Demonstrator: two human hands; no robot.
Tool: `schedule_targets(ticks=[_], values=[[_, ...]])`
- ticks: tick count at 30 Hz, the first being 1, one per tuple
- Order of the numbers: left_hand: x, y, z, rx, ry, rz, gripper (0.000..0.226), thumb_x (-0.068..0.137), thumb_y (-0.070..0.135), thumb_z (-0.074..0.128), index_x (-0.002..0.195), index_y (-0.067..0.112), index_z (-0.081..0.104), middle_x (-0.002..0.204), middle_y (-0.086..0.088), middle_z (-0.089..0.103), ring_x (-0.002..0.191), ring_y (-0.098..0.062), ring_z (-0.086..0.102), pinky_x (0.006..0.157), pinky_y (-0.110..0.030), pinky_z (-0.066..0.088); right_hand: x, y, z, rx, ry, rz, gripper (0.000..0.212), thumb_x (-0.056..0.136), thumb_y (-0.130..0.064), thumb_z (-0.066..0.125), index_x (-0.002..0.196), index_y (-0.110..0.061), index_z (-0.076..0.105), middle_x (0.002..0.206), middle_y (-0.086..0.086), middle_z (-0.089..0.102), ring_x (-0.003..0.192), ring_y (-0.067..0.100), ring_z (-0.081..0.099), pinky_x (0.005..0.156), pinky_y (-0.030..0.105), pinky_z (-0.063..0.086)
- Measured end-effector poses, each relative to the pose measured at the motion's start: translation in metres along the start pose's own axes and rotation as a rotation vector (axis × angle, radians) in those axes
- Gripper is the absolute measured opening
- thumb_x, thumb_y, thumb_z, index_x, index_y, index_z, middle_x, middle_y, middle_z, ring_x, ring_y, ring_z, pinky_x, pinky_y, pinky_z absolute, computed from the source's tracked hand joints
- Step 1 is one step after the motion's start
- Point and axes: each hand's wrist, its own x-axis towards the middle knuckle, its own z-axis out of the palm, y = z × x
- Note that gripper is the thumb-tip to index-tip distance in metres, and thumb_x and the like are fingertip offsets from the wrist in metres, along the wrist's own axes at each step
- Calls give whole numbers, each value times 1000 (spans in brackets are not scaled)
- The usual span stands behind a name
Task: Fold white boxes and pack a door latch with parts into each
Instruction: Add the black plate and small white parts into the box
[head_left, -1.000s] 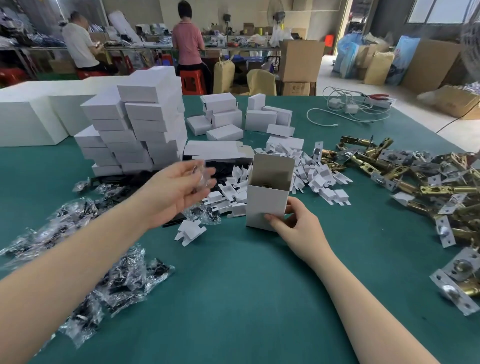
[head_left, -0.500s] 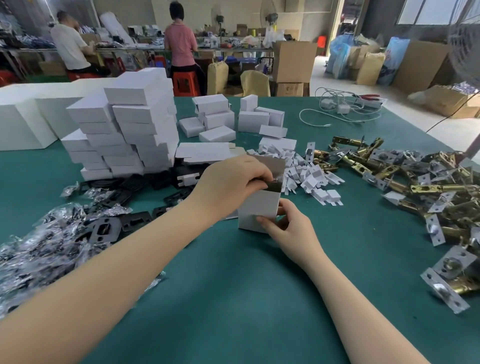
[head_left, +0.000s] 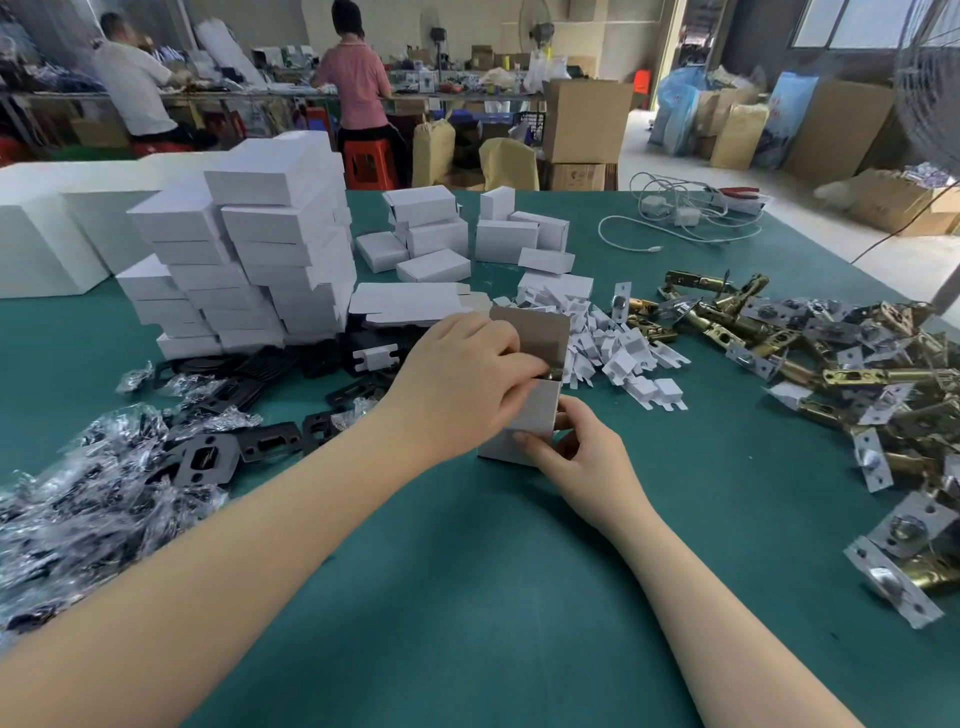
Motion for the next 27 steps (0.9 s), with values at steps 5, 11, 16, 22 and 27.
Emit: schedule_targets(ticks=[5,11,16,22,27], values=[[1,0,5,9,-11,20,21,95,21,58,108,20,74,103,-3,69,97,-31,60,88,-38,42,0,0,0,-6,0,-4,27,84,-42,71,97,-52,50,89,-29,61,69,-1,55,59,10,40],[-1,-8,6,-48,128,5,12,90,20,66,89,16,78,93,0,72,92,-28,64,87,-40,49,1,2,-1,-3,4,2,30,84,-42,71,107,-47,52,88,-26,62,68,-3,54,59,11,38],[-14,-8,29,-108,312,-87,22,88,26,64,106,17,75,108,1,70,107,-21,61,106,-40,38,1,5,1,-7,4,-23,34,86,-40,69,117,-41,55,91,-23,63,67,2,54,60,13,39],[-26,13,50,-1012,257,-416,47,95,19,49,132,36,27,126,7,51,105,5,54,91,-18,45,-1,1,0,118,-35,-84,33,90,-27,67,110,-51,57,100,-26,68,85,1,61,77,21,46],[-32,24,65,-947,429,-506,31,95,42,51,121,56,39,118,24,57,98,-8,60,84,-15,45,-9,-11,2,236,330,-207,38,91,-33,62,123,-48,50,99,-23,68,93,0,65,82,11,46]])
